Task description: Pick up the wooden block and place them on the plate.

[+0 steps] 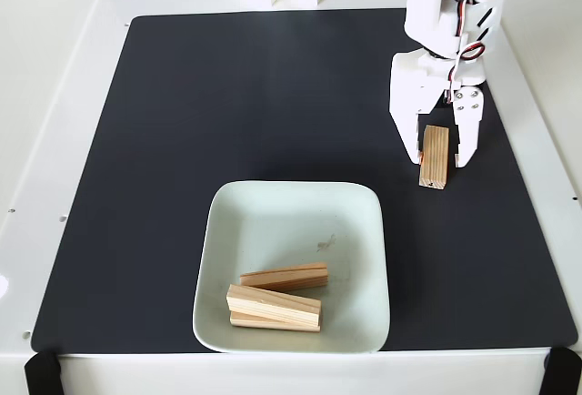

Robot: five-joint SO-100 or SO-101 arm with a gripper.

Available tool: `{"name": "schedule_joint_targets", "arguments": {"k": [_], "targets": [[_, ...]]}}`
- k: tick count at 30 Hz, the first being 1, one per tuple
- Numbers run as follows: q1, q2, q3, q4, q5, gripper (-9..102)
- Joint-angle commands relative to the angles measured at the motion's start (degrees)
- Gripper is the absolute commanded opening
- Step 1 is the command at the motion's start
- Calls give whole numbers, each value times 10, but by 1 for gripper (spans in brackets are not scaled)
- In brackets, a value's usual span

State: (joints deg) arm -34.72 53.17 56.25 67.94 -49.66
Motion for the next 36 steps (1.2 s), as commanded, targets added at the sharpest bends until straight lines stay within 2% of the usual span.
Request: {"name": "schedule_joint_targets", "arguments": {"k": [1, 3, 13, 20, 29, 32, 36], "targets": [[-9, 6, -11, -1, 4, 3], [-10, 6, -11, -1, 4, -1], [-11, 32, 2, 0, 4, 1], [-12, 217, 106, -1, 4, 1], [-24, 499, 339, -17, 4, 0], [-14, 583, 449, -91, 22, 0], [25, 703, 619, -280, 113, -1]]}}
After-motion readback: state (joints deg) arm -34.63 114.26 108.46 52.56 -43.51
